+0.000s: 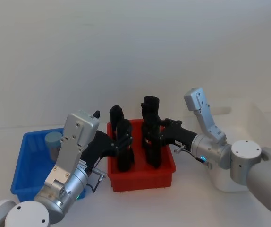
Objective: Pick the cotton swabs from the blue box and place them into the white box.
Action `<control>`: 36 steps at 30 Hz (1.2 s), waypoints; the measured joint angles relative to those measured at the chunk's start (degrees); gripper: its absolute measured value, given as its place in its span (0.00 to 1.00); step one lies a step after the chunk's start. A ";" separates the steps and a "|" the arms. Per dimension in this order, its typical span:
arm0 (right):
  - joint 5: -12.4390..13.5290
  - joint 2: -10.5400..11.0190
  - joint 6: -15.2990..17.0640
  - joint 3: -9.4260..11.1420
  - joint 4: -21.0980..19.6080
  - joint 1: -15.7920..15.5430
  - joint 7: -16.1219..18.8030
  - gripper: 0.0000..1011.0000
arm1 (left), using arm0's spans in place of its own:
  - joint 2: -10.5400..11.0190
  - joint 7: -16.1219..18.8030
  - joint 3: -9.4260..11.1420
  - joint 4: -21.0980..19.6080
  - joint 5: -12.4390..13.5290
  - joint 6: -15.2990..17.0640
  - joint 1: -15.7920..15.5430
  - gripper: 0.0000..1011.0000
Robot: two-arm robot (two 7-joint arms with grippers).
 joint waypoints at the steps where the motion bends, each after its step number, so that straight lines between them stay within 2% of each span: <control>1: -0.01 -0.01 -0.19 0.04 0.04 0.04 -0.07 0.50 | 0.00 0.00 0.00 0.00 0.00 0.00 0.00 0.99; 11: -0.56 -0.02 -5.35 0.28 -0.61 0.18 -2.70 0.44 | 0.00 0.00 0.00 0.00 0.00 0.00 0.00 0.99; 15: -1.01 0.34 -6.59 0.22 -3.34 -0.97 -4.24 0.43 | 0.00 0.00 0.00 0.00 0.00 0.00 0.00 0.99; 19: -1.32 1.30 -5.92 0.18 -9.50 -3.82 -5.81 0.41 | 0.00 0.00 0.00 0.00 0.00 0.00 0.00 0.99; 23: -1.42 2.71 -3.43 0.17 -18.38 -8.01 -7.57 0.39 | 0.00 0.00 0.00 0.00 0.00 0.00 0.00 0.99; 25: -1.41 3.11 -2.63 0.17 -20.83 -9.15 -8.04 0.38 | 0.00 0.00 0.00 0.00 0.00 0.00 0.00 0.99; 31: -0.77 4.84 0.50 0.29 -31.50 -14.14 -9.95 0.37 | 0.00 0.00 0.00 0.00 0.00 0.00 0.00 0.99; 36: 0.00 5.83 2.50 0.44 -37.72 -17.02 -11.47 0.37 | 0.00 0.00 0.00 0.00 0.00 0.00 0.00 0.99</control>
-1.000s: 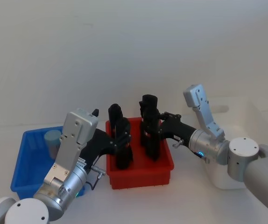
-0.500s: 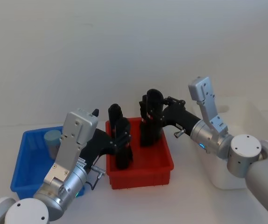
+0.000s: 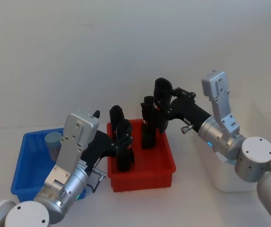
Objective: Pick the cotton swabs from the blue box and place them into the white box.
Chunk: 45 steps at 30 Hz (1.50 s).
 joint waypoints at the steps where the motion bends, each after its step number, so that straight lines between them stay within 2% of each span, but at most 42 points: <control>1: 0.17 0.15 0.42 0.03 -0.93 -0.43 -0.26 0.37 | 0.00 0.00 0.00 0.00 0.00 0.00 0.00 0.99; 8: 1.54 1.73 4.11 0.52 -10.07 -4.79 -4.15 0.37 | 0.00 0.00 0.00 0.00 0.00 0.00 0.00 0.99; 17: 2.55 3.62 9.32 1.58 -18.44 -8.96 -10.24 0.37 | 0.00 0.00 0.00 0.00 0.00 0.00 0.00 0.99; 24: 2.63 4.94 12.88 2.64 -22.38 -11.08 -14.50 0.37 | 0.00 0.00 0.00 0.00 0.00 0.00 0.00 0.99; 32: 2.65 7.26 17.74 4.83 -26.61 -13.89 -20.08 0.37 | 0.00 0.00 0.00 0.00 0.00 0.00 0.00 0.99; 45: 3.18 10.19 22.00 7.82 -29.77 -17.31 -24.79 0.37 | 0.00 0.00 0.00 0.00 0.00 0.00 0.00 0.99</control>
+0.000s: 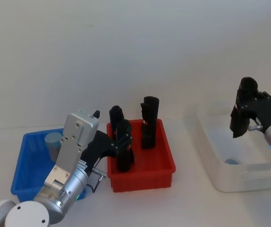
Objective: Pick the cotton swabs from the blue box and place them into the white box.
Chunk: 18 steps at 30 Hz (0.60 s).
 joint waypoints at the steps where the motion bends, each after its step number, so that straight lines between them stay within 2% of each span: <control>1: 0.03 0.11 0.17 0.10 -0.03 -0.12 -0.12 0.37 | 0.00 0.00 0.00 0.00 0.00 0.00 0.00 0.99; 4: 0.17 0.45 0.71 0.48 -0.04 -0.54 -0.49 0.37 | 0.00 0.00 0.00 0.00 0.00 0.00 0.00 0.99; 8: 0.34 0.72 1.10 0.86 0.41 -0.84 -0.58 0.46 | 0.00 0.00 0.00 0.00 0.00 0.00 0.00 0.99; 9: 0.38 0.81 1.16 0.96 0.72 -0.89 -0.58 0.51 | 0.00 0.00 0.00 0.00 0.00 0.00 0.00 0.99; 11: 0.42 0.85 1.22 1.07 1.01 -0.91 -0.58 0.55 | 0.00 0.00 0.00 0.00 0.00 0.00 0.00 0.99; 12: 0.45 0.90 1.25 1.15 1.28 -0.93 -0.58 0.60 | 0.00 0.00 0.00 0.00 0.00 0.00 0.00 0.99; 18: 0.48 1.01 1.26 1.37 1.97 -0.99 -0.55 0.77 | 0.00 0.00 0.00 0.00 0.00 0.00 0.00 0.99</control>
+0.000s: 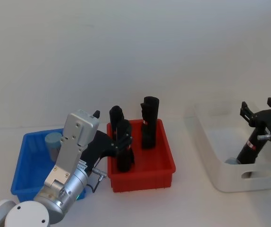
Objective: Pick the cotton swabs from the blue box and place them into the white box.
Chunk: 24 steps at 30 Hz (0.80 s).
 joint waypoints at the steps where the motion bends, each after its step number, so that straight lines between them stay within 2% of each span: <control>1: 0.00 0.02 -0.06 0.07 0.16 -0.03 0.02 0.82 | 0.00 0.00 0.00 0.00 0.00 0.00 0.00 0.99; 8: 0.00 0.14 -0.47 0.32 0.40 -0.23 0.06 0.99 | 0.00 0.00 0.00 0.00 0.00 0.00 0.00 0.99; 24: -0.04 0.25 -0.98 0.60 0.46 -0.53 0.17 0.99 | 0.00 0.00 0.00 0.00 0.00 0.00 0.00 0.99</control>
